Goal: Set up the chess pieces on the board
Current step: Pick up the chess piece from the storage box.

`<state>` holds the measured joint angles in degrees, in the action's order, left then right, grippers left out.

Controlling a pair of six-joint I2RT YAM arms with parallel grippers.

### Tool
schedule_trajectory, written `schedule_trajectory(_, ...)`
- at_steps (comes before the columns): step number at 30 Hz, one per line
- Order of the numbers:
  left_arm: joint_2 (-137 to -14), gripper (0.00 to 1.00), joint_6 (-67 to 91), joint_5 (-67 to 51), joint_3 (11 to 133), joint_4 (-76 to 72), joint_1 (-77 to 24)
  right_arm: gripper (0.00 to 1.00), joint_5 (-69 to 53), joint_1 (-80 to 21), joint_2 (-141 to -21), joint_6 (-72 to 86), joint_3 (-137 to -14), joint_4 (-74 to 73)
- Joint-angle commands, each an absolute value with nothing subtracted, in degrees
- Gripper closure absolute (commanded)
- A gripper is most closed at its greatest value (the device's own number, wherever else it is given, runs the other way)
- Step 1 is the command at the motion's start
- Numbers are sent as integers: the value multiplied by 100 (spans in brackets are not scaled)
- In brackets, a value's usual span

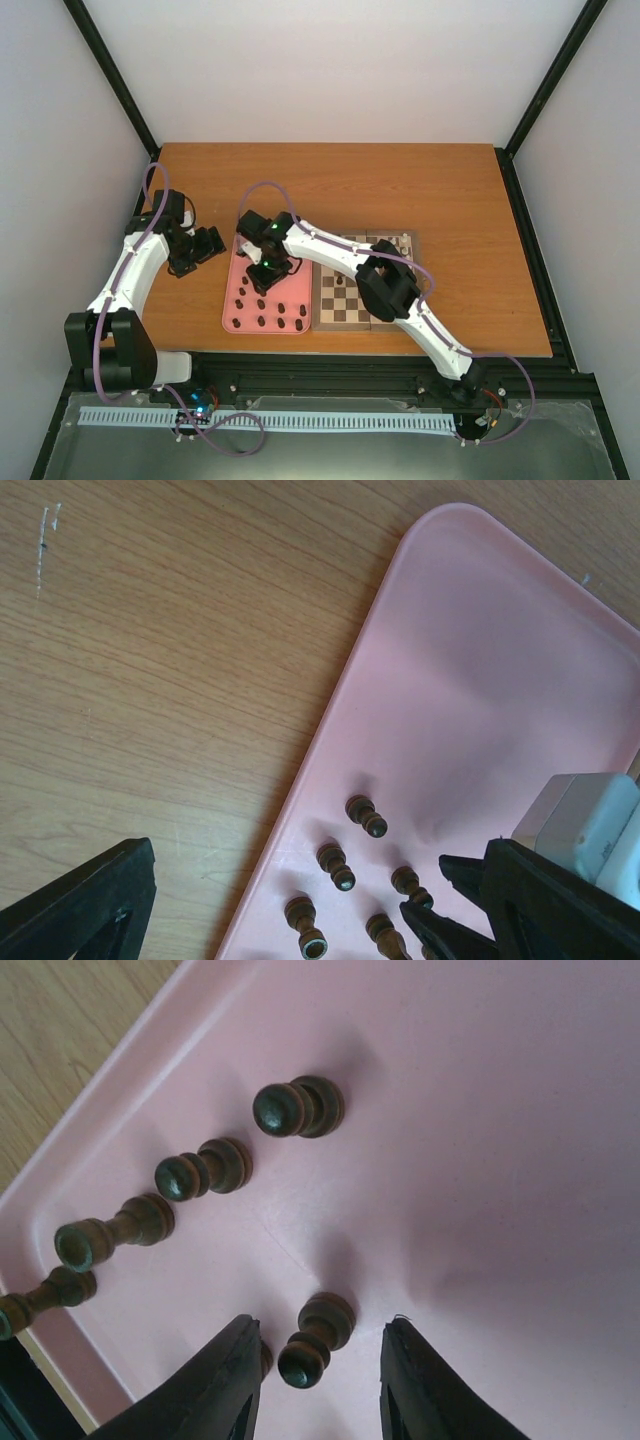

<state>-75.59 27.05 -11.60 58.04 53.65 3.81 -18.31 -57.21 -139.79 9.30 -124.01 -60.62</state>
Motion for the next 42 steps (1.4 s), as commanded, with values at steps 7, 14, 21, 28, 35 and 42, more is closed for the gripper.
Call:
schedule_trajectory(7, -7532, 0, 2725, -1203, 5903, 5343, 404, 72, -1927, -5766, -14168, 826, -12718, -6233)
schedule_trajectory(14, -7504, 0, 2718, -1213, 5893, 5336, 404, 73, -1987, -5766, -14219, 832, -12703, -6270)
schedule_trajectory(21, -7466, 0, 2716, -1213, 5871, 5337, 404, 85, -1853, -5768, -14157, 869, -12677, -6278)
schedule_trajectory(28, -7471, 0, 2707, -1204, 5915, 5369, 404, 97, -1465, -5766, -13921, 885, -12653, -6336)
schedule_trajectory(35, -7444, 0, 2703, -1212, 5922, 5362, 404, 97, -954, -5399, -12719, 1381, -11679, -5998)
schedule_trajectory(42, -7501, 0, 2690, -1252, 5998, 5370, 404, 97, -797, -4846, -11205, 1749, -9558, -5729)
